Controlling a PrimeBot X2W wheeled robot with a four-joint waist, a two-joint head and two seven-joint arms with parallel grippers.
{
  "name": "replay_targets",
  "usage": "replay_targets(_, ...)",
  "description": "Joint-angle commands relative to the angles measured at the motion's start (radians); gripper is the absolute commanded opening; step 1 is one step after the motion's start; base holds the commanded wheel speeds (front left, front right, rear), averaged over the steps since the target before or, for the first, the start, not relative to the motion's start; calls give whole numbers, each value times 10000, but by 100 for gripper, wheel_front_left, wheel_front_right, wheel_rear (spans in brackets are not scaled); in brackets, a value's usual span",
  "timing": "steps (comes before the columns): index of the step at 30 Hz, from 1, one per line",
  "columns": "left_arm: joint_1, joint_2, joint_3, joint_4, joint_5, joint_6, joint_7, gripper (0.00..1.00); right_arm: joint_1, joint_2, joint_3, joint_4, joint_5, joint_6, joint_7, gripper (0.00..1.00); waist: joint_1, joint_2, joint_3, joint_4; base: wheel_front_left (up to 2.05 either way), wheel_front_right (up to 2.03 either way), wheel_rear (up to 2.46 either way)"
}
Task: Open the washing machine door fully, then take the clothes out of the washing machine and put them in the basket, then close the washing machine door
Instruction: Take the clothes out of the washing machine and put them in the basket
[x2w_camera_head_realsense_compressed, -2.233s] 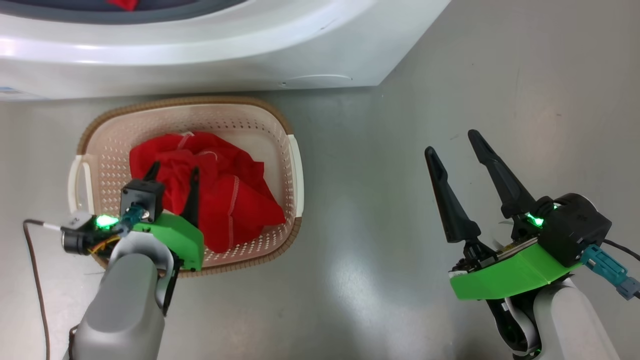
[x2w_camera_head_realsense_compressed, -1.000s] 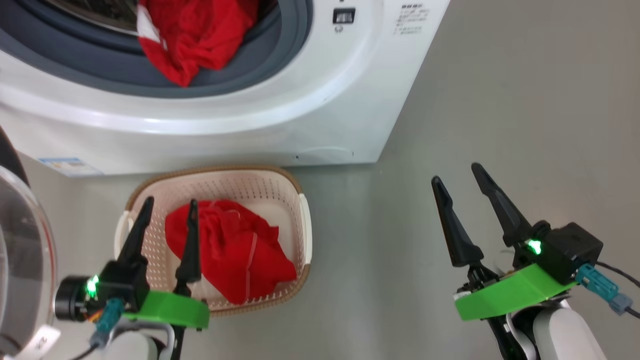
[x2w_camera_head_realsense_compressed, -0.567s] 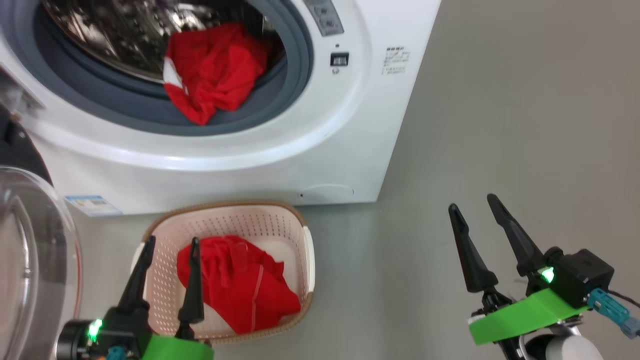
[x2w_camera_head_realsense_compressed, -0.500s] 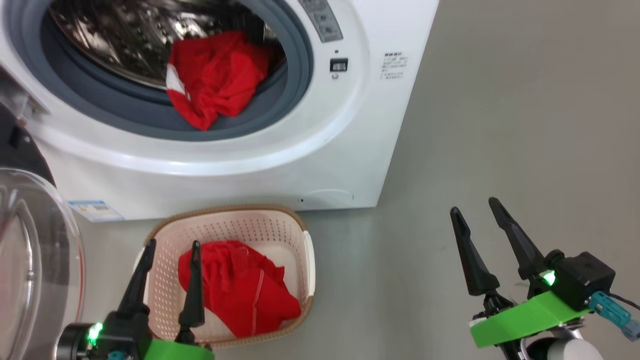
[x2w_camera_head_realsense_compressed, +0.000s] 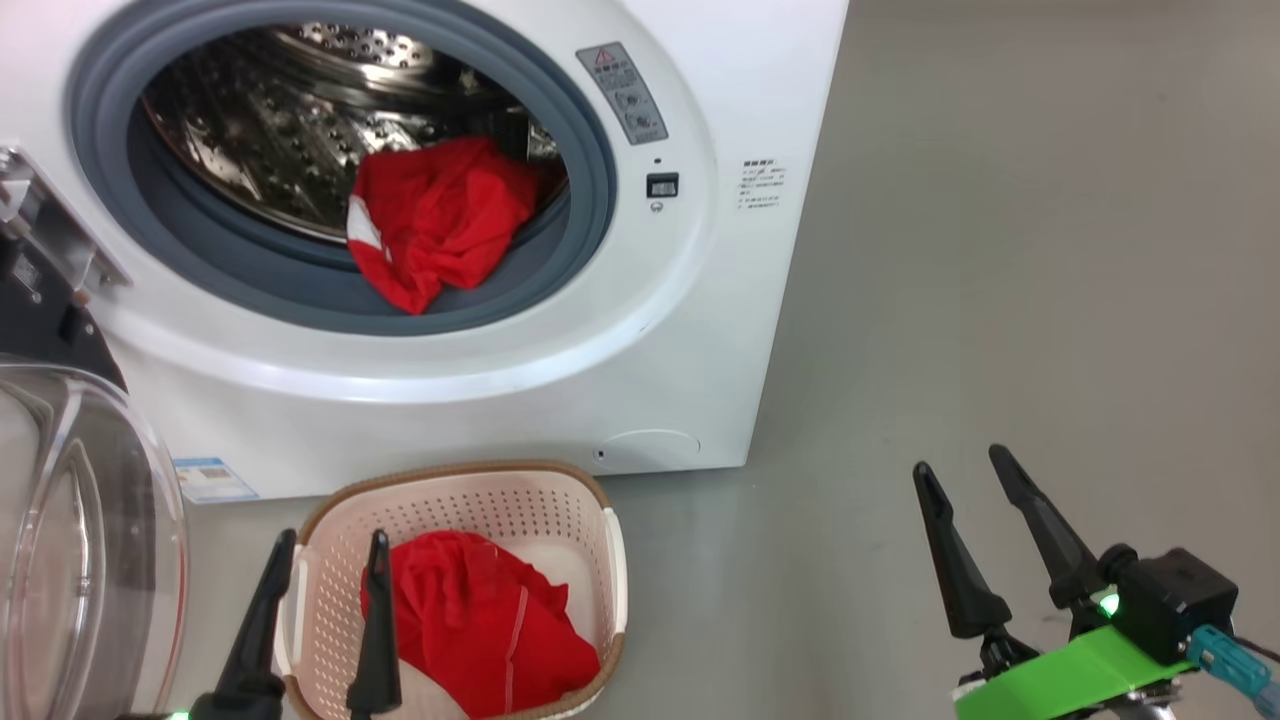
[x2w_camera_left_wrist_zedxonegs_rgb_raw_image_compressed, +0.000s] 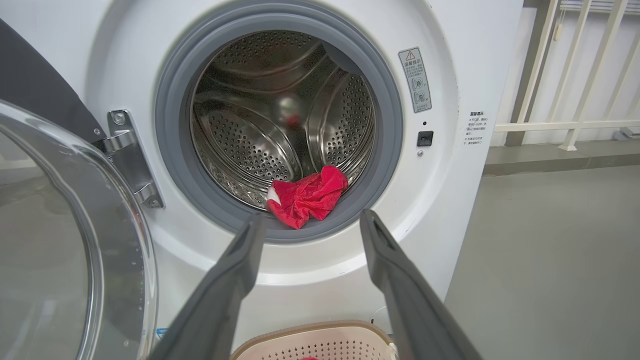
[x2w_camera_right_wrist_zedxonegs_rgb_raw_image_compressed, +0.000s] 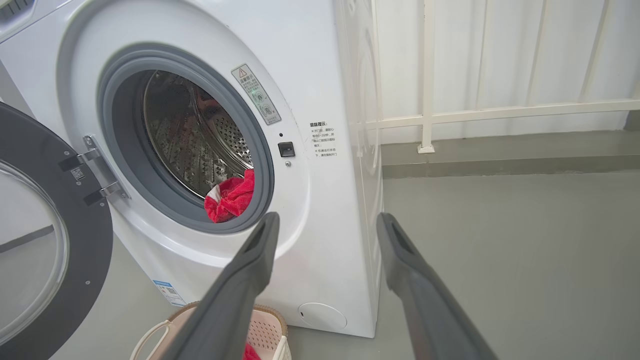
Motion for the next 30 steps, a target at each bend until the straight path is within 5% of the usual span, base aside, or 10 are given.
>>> replay_targets(1,10,128,306,-451,-56,123,92,100,21,3,227,-333,65,90,47,100,0,0,-157,-23,0,0,0)
replay_targets(19,257,357,132,-988,20,177,375,100,361,3,232,-598,76,90,205,100,0,0,-278,-55,0,0,0)
replay_targets(30,-1600,625,56,-74,-1,-238,467,100,99,3,302,-672,27,90,190,100,0,0,397,-270,0,0,0)
